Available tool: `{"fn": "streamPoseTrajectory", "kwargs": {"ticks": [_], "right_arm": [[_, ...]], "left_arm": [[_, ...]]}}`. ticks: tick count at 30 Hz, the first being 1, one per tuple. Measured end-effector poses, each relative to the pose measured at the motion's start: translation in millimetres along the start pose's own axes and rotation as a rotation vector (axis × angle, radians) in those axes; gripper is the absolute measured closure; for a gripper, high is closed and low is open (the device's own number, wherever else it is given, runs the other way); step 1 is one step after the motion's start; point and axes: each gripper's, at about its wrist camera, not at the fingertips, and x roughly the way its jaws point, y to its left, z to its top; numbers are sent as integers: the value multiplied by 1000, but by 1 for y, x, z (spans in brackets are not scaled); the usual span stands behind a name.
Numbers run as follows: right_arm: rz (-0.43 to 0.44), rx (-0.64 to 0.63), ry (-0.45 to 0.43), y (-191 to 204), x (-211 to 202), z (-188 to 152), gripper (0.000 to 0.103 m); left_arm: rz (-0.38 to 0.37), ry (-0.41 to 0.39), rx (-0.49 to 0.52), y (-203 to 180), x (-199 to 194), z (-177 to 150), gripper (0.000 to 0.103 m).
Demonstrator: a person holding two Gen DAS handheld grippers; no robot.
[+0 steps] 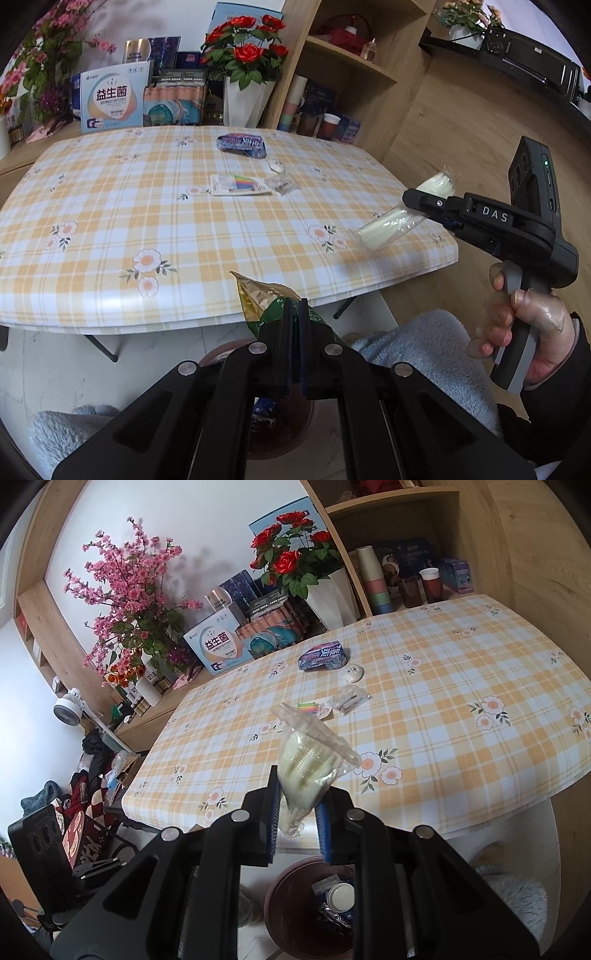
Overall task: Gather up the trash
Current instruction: 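Carry the wrapped utensils and green packet over the bin, opening both grippers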
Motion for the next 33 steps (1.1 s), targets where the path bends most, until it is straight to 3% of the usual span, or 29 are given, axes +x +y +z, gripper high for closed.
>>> {"fn": "streamPoseTrajectory", "kwargs": {"ticks": [4, 7, 9, 15, 22, 33], "right_arm": [[-1, -17, 15, 4, 4, -5, 83], [4, -22, 30, 6, 8, -9, 82], [11, -24, 40, 7, 10, -11, 82], [8, -52, 57, 13, 15, -19, 82], [1, -68, 127, 14, 29, -41, 82], [-8, -130, 237, 28, 49, -74, 82]], "left_arm": [[-8, 17, -5, -2, 7, -2, 96], [36, 10, -2, -2, 7, -4, 83], [74, -28, -15, 1, 0, -3, 55], [215, -126, -58, 18, -20, 0, 9], [320, -143, -160, 47, -31, 2, 6], [369, -134, -226, 68, -38, -9, 6]]}}
